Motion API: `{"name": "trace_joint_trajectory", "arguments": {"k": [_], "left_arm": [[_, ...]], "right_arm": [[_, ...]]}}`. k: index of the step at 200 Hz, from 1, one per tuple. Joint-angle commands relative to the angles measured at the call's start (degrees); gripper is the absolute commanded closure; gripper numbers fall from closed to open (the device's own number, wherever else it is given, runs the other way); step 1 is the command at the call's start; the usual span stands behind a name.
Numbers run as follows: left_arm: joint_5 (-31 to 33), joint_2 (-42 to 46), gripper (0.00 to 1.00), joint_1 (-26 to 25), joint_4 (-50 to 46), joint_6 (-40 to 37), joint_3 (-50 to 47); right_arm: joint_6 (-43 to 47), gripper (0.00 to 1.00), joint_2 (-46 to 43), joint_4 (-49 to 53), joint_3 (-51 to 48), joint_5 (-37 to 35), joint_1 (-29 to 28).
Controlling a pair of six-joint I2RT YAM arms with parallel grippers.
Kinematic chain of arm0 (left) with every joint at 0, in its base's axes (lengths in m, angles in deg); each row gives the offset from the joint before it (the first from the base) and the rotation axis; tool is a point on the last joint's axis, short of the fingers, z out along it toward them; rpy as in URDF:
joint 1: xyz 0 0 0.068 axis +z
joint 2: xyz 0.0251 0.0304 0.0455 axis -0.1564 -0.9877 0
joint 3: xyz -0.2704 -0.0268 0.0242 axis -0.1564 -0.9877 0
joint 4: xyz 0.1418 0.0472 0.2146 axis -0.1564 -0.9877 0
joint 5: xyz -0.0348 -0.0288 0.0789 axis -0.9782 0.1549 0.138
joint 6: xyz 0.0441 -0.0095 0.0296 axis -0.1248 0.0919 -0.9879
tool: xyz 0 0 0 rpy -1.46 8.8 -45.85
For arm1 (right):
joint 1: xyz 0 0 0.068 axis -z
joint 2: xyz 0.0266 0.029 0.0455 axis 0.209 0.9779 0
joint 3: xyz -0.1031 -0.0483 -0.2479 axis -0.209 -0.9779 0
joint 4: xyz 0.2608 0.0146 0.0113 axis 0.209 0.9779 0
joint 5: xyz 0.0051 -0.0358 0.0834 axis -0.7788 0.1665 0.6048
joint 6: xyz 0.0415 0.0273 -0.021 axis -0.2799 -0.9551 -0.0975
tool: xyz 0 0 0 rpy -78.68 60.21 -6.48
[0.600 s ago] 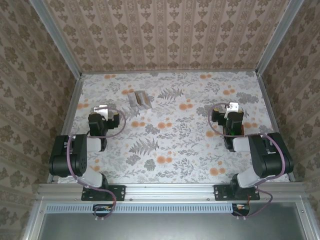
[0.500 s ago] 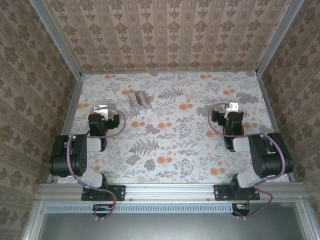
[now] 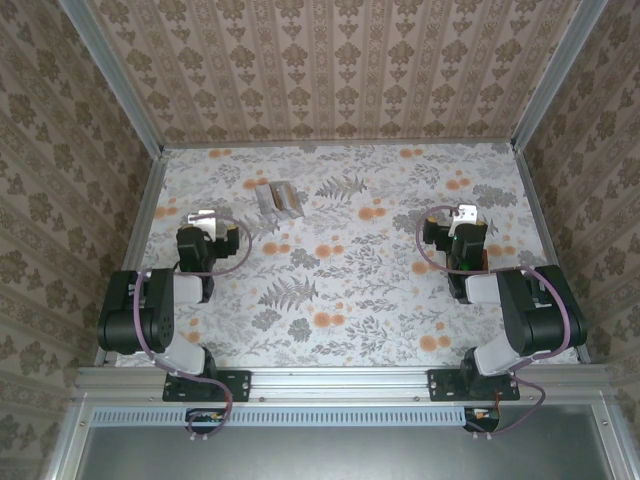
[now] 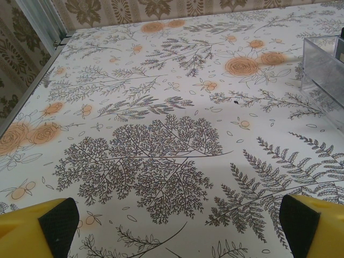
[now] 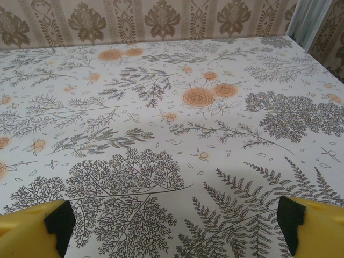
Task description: Put the credit cards into the card holder
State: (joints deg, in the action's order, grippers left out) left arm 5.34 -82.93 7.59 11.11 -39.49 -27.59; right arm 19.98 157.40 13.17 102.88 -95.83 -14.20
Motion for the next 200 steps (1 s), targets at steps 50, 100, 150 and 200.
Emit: {"name": "trace_joint_trajectory", "arguments": {"k": [50, 100, 150, 200], "left_arm": [[11.8, 7.9, 0.00, -5.2, -8.2, -2.3, 2.9], [18.4, 23.8, 0.00, -9.3, -49.9, 24.2, 19.4], [1.7, 21.5, 0.00, -2.8, -74.4, 33.7, 33.5], [-6.0, 5.4, 0.02, -7.9, -79.5, 27.1, 44.8]], "right_arm": [[-4.8, 0.00, -13.7, 8.6, -1.8, -2.7, 1.7], [-12.8, 0.00, -37.0, 44.6, 9.3, -5.1, 1.8], [-21.3, 0.00, -38.3, 71.6, 21.9, 11.0, 3.2], [-14.9, 0.01, -28.9, 83.5, 30.4, 12.6, 0.8]]}}
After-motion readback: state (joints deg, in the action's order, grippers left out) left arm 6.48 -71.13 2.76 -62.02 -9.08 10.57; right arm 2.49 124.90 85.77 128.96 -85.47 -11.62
